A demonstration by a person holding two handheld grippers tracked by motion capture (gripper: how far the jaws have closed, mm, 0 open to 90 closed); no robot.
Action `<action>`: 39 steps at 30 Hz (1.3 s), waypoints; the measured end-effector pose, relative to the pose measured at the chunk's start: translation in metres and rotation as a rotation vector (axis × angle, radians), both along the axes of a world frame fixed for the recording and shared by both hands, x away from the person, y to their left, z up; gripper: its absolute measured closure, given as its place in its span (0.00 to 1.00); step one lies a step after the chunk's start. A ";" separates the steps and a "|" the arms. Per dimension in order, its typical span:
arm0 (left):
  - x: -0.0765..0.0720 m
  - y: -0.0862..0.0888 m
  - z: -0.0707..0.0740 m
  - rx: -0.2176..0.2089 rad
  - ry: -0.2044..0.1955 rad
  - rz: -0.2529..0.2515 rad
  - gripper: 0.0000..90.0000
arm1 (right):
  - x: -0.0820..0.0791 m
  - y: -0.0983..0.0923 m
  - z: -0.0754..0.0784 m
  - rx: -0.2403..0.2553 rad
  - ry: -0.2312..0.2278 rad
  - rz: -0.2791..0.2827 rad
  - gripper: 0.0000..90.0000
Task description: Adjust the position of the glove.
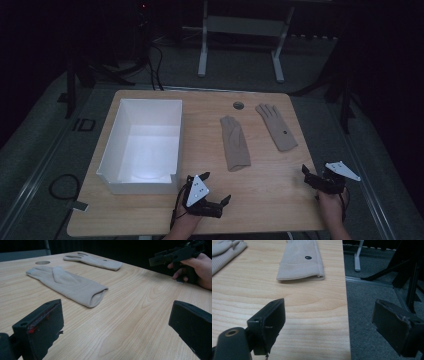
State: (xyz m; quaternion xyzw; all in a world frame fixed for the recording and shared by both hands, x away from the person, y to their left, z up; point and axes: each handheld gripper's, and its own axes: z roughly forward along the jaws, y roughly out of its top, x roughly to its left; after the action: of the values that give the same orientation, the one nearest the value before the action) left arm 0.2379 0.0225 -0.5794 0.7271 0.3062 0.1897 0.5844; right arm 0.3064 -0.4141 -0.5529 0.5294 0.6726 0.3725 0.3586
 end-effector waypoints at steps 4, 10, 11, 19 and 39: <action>0.000 0.000 0.000 0.002 0.000 -0.003 0.00 | 0.000 -0.001 0.003 -0.016 0.004 -0.001 0.13; 0.001 0.000 0.000 -0.001 0.006 -0.008 0.00 | 0.003 -0.001 0.022 -0.008 0.040 0.004 0.14; 0.001 0.000 0.000 -0.001 0.006 -0.009 0.00 | 0.005 -0.002 0.025 0.006 0.071 0.019 0.15; 0.001 0.000 0.000 0.002 0.005 -0.014 0.00 | 0.022 0.003 0.049 0.079 0.127 0.068 0.13; 0.001 0.000 0.000 0.002 0.008 -0.023 0.00 | 0.053 0.045 0.095 0.070 0.083 0.183 0.15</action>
State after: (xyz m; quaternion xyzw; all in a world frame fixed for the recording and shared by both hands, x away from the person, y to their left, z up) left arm 0.2390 0.0225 -0.5793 0.7319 0.3000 0.1803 0.5846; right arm 0.3595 -0.3693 -0.4579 0.4929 0.7190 0.4046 0.2763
